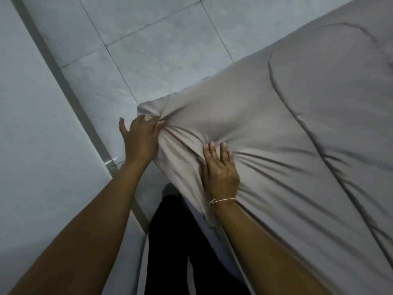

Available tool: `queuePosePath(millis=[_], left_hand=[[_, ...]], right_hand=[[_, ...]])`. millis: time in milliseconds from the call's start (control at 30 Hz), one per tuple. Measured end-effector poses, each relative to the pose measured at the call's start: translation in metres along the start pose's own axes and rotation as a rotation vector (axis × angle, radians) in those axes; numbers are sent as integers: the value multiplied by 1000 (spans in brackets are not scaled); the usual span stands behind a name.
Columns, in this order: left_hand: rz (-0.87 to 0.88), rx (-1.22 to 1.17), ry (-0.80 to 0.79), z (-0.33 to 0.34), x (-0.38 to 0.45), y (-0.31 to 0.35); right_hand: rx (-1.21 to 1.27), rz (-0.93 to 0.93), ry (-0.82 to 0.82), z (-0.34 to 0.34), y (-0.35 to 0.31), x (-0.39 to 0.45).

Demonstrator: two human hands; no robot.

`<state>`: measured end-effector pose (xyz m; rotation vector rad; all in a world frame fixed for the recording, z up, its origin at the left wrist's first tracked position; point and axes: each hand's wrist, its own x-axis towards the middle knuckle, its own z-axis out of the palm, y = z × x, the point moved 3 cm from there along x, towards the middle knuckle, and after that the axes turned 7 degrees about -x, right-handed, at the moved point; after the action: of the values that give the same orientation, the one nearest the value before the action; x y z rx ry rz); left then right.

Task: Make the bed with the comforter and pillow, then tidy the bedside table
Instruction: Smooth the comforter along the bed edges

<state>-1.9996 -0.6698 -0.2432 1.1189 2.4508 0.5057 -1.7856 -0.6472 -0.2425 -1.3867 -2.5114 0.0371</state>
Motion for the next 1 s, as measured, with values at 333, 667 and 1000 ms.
queuePosePath(millis=[333,667,1000], left_hand=[[-27,-75,-118,12,30,47],[236,-6,-226,50,50,72],[314,-2,-175,41,52,75]], right_hand=[[61,41,-170,-26,17,20],[-42,-260,-384,4,-27,-50],[490,-281,-199,-53,-9,-49]])
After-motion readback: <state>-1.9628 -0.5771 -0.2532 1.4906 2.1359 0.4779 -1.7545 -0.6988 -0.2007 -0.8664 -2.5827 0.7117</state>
